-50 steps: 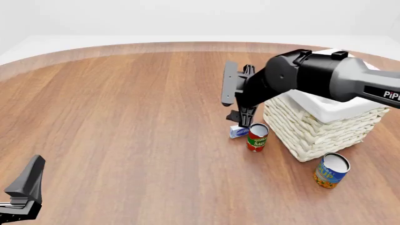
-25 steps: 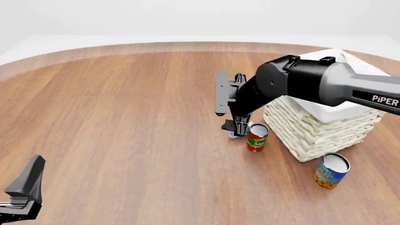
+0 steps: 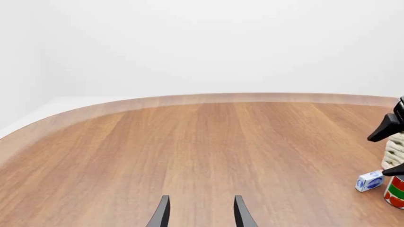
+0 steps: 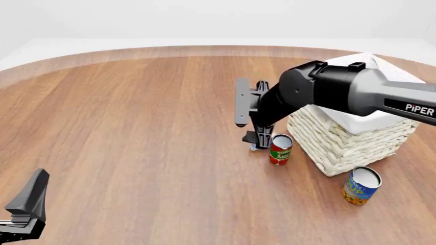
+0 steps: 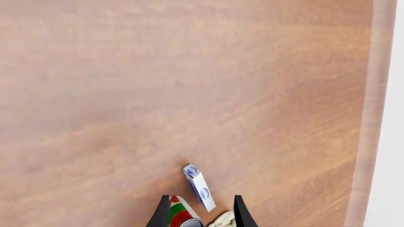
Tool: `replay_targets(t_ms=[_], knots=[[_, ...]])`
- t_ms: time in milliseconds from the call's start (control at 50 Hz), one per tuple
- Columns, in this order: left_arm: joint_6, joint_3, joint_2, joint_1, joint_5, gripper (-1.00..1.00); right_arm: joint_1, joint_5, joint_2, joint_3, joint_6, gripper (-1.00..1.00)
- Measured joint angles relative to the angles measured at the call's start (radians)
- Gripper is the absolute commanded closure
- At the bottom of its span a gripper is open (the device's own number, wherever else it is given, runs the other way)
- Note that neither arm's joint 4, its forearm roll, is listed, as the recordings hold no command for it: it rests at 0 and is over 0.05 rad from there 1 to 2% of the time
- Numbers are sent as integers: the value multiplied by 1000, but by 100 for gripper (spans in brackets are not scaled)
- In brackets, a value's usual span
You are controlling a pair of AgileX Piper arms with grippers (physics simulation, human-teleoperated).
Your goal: Pick up the alphabet soup and the cream cheese box, and put them in the basket.
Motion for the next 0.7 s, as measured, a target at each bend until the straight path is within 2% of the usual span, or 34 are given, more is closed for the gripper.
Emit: replay_targets(t_ms=[460, 700], knots=[[0, 0, 0, 0, 0, -100, -29, 6, 65, -25, -50, -100], [0, 0, 0, 0, 0, -100, -43, 47, 113, -79, -71, -100]])
